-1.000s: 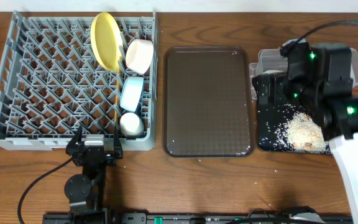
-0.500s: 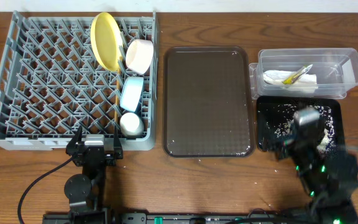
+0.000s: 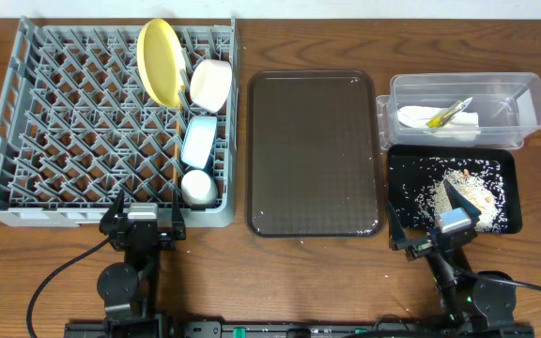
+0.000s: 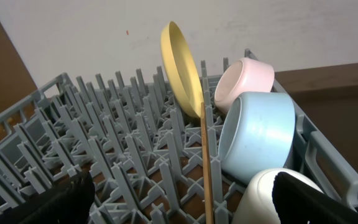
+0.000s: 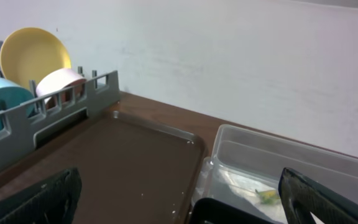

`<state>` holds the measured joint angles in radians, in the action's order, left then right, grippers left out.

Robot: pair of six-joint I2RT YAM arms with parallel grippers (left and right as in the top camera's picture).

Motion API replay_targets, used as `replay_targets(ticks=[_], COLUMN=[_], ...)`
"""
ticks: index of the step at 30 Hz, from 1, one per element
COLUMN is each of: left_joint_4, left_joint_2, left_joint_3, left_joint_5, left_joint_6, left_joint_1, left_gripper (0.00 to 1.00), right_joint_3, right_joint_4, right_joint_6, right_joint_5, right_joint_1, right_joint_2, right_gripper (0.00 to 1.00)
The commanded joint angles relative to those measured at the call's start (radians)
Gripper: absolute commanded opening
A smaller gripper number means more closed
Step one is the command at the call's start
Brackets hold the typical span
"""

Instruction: Sort waste into correct bins and load items into the dishwasher

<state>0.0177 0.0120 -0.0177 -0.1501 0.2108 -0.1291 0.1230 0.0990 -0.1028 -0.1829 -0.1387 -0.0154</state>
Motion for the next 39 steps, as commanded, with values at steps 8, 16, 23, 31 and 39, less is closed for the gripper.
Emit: replay_targets(ticks=[8,16,23,31,39], left_joint_4=[0.038,0.038,0.038,0.038,0.038], left_joint_2=[-0.006,-0.006,-0.006,-0.006,-0.006], left_joint_3=[0.014,0.014,0.014,0.014,0.014], left_joint_5=[-0.014,-0.014,-0.014,-0.014,-0.014], left_joint_6=[0.010,0.010,0.010,0.010,0.010], left_joint_1=[-0.004,-0.004,-0.004,-0.004,-0.004], left_gripper=[0.92,0.92,0.92,0.91,0.91], right_joint_3=[-0.118,-0.117,-0.117,-0.117,-0.117], right_joint_4=[-0.152,-0.040,-0.042,-0.042,-0.042], right_joint_6=[-0.019,0.009,0.012,0.012,0.012], right_joint_5=[-0.009,-0.008,-0.008,-0.008,-0.008], right_joint_1=[0.001,0.000,0.001,0.001,0.001], right_joint_2=[0.011,0.011,0.011,0.011,0.011], right_gripper=[0.99,0.99,0.99,0.99,0.99])
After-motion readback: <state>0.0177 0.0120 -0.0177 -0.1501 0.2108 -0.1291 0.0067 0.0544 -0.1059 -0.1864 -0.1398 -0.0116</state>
